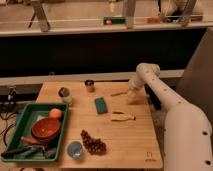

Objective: Place fork in plastic cup

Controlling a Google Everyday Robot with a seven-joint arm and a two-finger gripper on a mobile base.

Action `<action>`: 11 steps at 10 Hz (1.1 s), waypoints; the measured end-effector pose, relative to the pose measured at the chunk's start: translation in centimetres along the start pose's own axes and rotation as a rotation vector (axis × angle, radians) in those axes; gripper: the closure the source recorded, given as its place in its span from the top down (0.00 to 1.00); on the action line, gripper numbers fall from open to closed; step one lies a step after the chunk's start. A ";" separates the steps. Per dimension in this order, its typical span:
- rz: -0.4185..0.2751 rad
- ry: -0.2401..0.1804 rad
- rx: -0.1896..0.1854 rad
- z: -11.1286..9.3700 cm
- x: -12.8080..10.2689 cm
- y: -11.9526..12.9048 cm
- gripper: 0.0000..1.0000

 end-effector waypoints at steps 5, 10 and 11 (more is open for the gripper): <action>-0.124 0.013 -0.030 0.6 -0.8 -0.2 0.80; -0.204 0.022 -0.079 0.8 -1.3 0.1 0.80; -0.218 0.027 -0.095 1.2 -1.4 0.3 0.80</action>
